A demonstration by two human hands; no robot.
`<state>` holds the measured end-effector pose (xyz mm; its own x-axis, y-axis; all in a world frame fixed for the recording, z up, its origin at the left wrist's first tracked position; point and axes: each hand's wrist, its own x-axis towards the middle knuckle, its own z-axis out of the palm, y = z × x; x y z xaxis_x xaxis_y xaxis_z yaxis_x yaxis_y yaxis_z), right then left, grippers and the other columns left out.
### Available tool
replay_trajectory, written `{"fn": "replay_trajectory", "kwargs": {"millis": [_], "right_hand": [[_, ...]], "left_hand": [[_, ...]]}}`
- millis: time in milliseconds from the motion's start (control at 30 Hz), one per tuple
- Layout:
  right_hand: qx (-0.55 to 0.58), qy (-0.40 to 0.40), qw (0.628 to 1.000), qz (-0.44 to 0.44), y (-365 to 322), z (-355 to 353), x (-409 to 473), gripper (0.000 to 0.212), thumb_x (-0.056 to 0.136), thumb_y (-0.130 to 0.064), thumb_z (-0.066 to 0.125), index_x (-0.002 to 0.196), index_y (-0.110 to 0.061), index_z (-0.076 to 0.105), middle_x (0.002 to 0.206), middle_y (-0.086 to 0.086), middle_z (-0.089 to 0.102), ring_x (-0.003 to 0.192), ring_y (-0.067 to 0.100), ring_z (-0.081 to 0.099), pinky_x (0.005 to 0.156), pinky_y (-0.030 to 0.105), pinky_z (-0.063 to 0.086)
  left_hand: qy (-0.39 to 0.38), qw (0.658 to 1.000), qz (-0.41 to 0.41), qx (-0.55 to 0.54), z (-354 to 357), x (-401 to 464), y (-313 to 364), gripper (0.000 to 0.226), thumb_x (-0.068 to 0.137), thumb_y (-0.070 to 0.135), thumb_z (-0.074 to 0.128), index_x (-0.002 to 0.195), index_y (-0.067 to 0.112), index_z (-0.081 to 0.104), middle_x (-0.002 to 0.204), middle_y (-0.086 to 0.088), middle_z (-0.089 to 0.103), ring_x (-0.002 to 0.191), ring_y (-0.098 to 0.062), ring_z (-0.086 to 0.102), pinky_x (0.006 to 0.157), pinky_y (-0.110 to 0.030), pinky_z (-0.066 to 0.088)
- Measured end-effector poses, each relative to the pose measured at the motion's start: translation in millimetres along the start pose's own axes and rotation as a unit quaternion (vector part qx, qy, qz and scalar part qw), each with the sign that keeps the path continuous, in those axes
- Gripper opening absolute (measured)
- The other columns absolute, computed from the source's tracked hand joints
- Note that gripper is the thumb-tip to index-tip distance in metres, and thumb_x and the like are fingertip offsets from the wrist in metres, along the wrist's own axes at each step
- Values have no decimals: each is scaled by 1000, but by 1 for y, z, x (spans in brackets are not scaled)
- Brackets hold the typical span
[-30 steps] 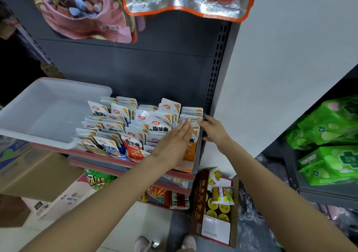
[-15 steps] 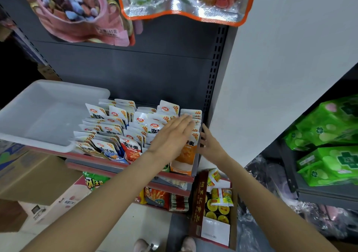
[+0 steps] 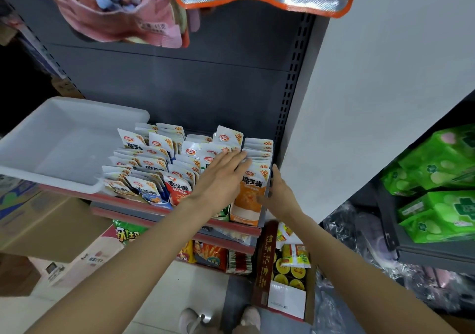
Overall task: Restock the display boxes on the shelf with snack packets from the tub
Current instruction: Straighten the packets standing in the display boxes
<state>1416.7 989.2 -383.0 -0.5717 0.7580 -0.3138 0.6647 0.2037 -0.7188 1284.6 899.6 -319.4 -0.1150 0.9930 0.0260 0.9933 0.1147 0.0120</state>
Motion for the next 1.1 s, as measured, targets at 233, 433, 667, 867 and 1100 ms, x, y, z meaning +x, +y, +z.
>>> {"fn": "replay_trajectory", "kwargs": {"millis": [233, 433, 667, 867, 1100], "right_hand": [[-19, 34, 998, 46, -4, 18, 10, 67, 94, -10, 44, 150, -15, 8, 109, 20, 64, 90, 35, 63, 69, 35, 49], [31, 21, 999, 5, -2, 15, 6, 71, 90, -16, 57, 148, -13, 14, 124, 14, 58, 107, 31, 58, 79, 33, 48], [6, 143, 982, -120, -28, -31, 5, 68, 89, -27, 59, 147, -19, 24, 147, 4, 35, 136, 19, 29, 113, 35, 29], [-176, 74, 967, -170, -87, -33, 29, 54, 96, -26, 49, 146, -17, 29, 148, 7, 38, 137, 27, 30, 112, 37, 28], [-169, 23, 964, -204, -115, -19, 40, 33, 93, -4, 45, 119, -10, 64, 120, 13, 61, 108, 29, 57, 92, 29, 42]], "left_hand": [[-26, 999, -18, 33, 4, 15, 8, 75, 90, 6, 43, 151, 16, 1, 159, -2, 4, 146, -16, 6, 116, -35, -8], [17, 999, -7, -38, -2, 11, 5, 63, 94, 12, 44, 150, 18, 16, 158, 1, 13, 145, -13, 7, 116, -30, -6], [87, 982, -85, -147, -17, -7, -45, 50, 95, 12, 43, 144, 19, 34, 150, 3, 32, 139, -11, 24, 115, -23, 14], [12, 982, -77, -174, -18, -12, -71, 48, 96, 10, 45, 142, 16, 36, 145, -3, 39, 135, -17, 31, 110, -27, 26], [17, 990, -53, -133, -18, -8, -83, 86, 83, 18, 64, 150, 19, 11, 157, 2, 8, 139, -18, 21, 113, -32, 26]]}}
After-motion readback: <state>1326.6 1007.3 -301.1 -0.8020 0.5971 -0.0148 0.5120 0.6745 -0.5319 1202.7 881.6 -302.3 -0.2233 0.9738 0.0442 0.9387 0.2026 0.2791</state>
